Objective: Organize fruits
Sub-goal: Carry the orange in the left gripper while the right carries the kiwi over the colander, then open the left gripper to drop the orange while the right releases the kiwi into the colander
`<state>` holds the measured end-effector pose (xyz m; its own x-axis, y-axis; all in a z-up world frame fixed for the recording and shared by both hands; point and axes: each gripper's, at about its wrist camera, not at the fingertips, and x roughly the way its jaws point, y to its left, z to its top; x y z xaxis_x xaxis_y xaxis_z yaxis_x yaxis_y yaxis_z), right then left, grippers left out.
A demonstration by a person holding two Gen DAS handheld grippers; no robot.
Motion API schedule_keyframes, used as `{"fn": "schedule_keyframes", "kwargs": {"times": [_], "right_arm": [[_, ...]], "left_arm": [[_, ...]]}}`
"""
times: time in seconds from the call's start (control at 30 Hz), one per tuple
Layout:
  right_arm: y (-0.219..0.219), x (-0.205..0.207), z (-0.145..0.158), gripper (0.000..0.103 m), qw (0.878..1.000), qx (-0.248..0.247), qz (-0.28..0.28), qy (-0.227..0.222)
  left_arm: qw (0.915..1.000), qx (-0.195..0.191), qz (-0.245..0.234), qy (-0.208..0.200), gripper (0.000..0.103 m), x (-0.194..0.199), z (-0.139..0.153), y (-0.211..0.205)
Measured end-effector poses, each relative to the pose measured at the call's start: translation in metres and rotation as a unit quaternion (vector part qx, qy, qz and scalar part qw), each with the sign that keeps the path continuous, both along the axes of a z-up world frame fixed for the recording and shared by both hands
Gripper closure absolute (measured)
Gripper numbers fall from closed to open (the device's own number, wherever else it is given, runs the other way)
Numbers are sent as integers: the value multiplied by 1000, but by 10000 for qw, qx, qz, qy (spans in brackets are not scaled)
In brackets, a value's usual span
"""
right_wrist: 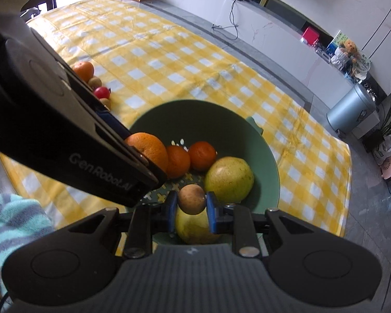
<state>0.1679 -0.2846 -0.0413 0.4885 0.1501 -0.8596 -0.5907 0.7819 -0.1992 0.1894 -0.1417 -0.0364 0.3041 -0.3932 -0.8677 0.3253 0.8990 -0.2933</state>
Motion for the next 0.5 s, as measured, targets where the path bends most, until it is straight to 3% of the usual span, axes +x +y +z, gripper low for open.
{"fn": "schedule_keyframes", "kwargs": {"times": [0.5], "right_arm": [[4,22,-26,83,9984,105,253,500]], "left_arm": [[9967,474,-299,580,54,30,-29,-13]]}}
